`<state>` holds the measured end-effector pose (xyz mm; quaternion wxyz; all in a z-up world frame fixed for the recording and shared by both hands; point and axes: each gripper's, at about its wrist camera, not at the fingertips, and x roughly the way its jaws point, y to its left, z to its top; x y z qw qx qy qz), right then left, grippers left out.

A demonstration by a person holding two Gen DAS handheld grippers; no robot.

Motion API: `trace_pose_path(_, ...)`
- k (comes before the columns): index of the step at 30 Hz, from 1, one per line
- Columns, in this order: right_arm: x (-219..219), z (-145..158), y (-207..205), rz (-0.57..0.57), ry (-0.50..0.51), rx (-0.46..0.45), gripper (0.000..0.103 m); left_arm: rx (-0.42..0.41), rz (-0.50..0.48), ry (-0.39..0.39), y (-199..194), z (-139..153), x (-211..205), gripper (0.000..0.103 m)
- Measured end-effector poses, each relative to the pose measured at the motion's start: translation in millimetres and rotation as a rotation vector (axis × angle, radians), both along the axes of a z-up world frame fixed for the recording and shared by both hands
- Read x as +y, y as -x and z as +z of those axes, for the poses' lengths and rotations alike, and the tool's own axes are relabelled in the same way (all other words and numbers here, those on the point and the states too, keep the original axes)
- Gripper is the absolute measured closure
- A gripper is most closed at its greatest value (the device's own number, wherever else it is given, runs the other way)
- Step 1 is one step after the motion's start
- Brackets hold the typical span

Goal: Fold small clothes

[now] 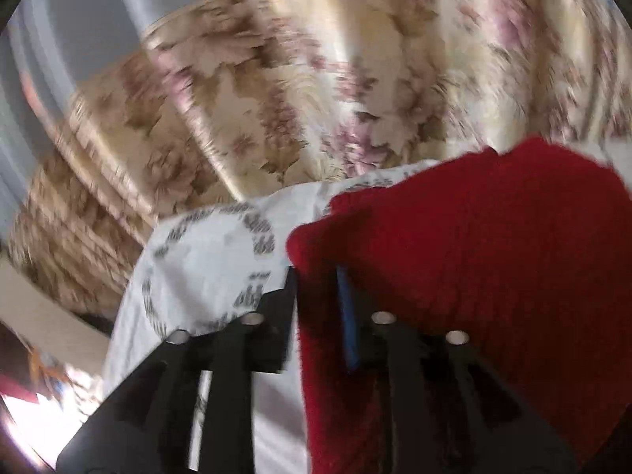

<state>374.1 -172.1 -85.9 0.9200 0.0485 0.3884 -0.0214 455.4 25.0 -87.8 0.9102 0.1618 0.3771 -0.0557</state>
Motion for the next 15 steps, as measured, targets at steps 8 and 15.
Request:
trace_pose_path(8, -2.8, 1.8, 10.8, -0.011, 0.061, 0.023, 0.016, 0.032, 0.063, 0.148, 27.0, 16.0, 40.1, 0.011)
trace_pose_path(15, 4.2, 29.1, 32.8, 0.012, -0.061, -0.068, 0.014, 0.040, -0.002, 0.342, 63.4, 41.3, 52.0, 0.008)
